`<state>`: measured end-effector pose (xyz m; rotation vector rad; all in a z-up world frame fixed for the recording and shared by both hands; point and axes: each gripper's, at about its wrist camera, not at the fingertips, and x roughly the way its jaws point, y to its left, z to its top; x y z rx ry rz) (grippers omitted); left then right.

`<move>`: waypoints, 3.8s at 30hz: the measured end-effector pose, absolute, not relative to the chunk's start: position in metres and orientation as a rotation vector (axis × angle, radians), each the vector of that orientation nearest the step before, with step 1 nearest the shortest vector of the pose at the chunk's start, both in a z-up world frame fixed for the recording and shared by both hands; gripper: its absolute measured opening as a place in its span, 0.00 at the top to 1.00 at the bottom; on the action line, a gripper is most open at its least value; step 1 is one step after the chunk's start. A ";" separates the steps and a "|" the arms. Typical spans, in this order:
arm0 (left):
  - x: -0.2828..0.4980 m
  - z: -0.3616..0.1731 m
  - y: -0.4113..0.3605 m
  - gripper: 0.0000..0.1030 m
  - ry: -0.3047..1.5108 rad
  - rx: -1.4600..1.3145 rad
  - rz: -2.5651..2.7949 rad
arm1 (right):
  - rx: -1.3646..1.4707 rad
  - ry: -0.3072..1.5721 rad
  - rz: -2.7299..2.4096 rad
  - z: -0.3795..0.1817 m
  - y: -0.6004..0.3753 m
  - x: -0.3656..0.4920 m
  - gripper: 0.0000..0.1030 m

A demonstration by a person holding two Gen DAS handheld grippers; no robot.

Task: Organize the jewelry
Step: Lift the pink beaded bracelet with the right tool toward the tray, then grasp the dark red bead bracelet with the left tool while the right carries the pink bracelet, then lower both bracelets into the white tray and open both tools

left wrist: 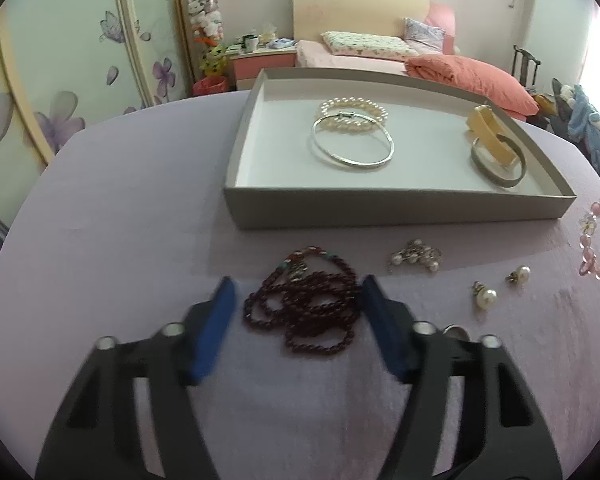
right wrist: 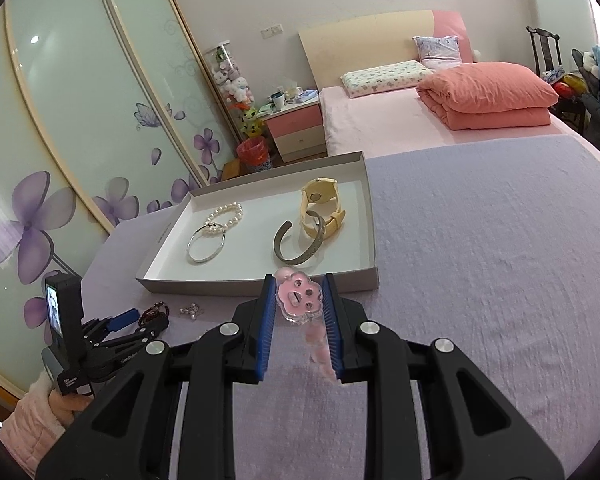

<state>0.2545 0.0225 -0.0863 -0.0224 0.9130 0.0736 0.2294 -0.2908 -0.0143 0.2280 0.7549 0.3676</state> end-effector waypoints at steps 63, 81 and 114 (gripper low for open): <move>0.314 0.024 0.001 0.91 0.598 -0.129 -0.154 | 0.222 0.632 0.438 0.011 -0.231 0.301 0.77; 0.342 -0.012 0.022 0.50 0.647 -0.188 -0.101 | 0.208 0.646 0.406 -0.003 -0.228 0.320 0.77; 0.281 0.002 0.051 0.29 0.593 -0.163 -0.041 | 0.186 0.664 0.258 -0.017 -0.217 0.333 0.30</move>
